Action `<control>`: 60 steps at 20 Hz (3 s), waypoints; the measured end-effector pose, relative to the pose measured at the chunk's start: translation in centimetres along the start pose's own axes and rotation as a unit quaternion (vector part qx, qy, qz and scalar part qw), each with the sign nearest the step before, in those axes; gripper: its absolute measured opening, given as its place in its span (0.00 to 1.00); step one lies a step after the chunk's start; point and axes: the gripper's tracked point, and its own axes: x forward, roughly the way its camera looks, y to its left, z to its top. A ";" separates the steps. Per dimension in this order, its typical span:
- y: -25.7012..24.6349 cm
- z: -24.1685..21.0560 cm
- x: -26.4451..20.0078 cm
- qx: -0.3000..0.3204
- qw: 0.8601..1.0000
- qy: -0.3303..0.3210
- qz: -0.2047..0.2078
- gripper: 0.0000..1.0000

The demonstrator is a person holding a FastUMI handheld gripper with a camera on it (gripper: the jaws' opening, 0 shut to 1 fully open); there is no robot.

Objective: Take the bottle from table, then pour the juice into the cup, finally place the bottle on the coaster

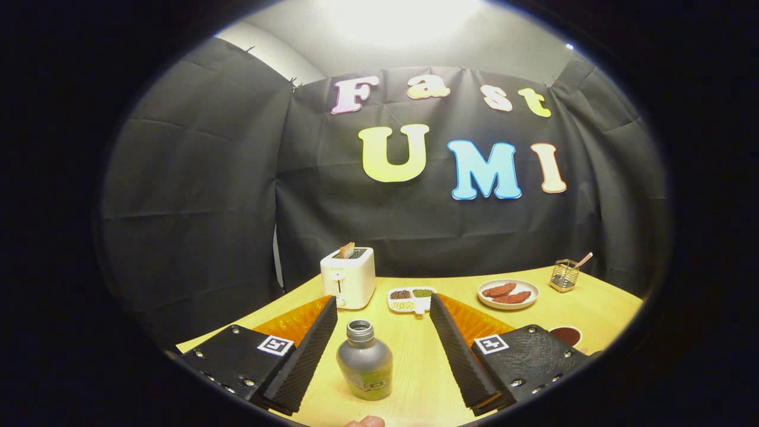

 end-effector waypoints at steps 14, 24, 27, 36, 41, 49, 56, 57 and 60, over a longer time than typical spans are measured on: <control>1.6 -7.2 1.9 -0.004 0.997 0.073 -0.012 0.96; 1.6 -12.1 2.2 0.010 0.991 0.128 -0.032 0.96; 1.7 -13.2 2.3 0.009 0.989 0.143 -0.032 0.96; 2.1 -16.2 2.1 0.006 0.983 0.181 -0.027 0.96; 2.1 -16.2 2.5 0.009 0.982 0.186 -0.024 0.95; 1.9 -16.1 2.4 0.005 0.981 0.196 -0.015 0.80; 0.9 -13.7 1.7 0.034 0.979 0.200 -0.015 0.76; 0.6 -13.2 1.5 0.040 0.978 0.202 -0.015 0.75; -0.3 -12.1 1.4 0.055 0.977 0.206 -0.020 0.75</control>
